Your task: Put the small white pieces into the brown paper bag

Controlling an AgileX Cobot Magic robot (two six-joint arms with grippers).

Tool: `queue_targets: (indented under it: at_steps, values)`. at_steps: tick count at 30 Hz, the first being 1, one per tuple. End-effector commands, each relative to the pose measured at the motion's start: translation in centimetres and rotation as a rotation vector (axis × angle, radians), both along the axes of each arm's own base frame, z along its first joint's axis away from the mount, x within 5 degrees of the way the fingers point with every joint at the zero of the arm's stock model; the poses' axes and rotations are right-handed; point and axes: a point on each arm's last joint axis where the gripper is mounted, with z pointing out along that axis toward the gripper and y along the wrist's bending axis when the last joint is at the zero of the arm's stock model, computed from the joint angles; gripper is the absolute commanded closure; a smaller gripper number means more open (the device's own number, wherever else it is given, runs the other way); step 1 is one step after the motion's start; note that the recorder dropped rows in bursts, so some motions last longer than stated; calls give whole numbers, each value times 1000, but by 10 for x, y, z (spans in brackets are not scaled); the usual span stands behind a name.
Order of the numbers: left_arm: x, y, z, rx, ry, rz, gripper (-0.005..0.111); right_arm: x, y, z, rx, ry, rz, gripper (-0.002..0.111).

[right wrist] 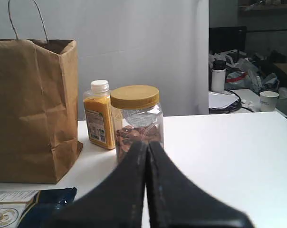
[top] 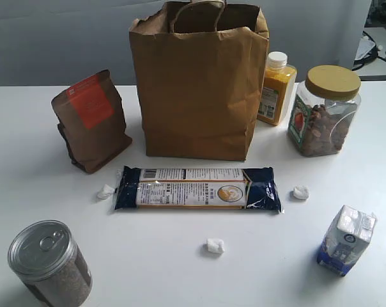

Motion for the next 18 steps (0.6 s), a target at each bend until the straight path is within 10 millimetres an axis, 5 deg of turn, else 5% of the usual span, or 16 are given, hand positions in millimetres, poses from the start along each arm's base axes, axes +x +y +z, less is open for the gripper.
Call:
queue_targets:
  at_steps: [1,5,13,18]
  values:
    - [0,0,-1,-13,-3,-5,107,0,0,1,5,-19,-2,108]
    - [0,0,-1,-13,-3,-5,107,0,0,6,16,-57,-1,108]
    - [0,0,-1,-13,-3,-5,107,3,9,51,38,-53,129,108]
    - [0,0,-1,-13,-3,-5,107,27,35,75,48,174,273,108]
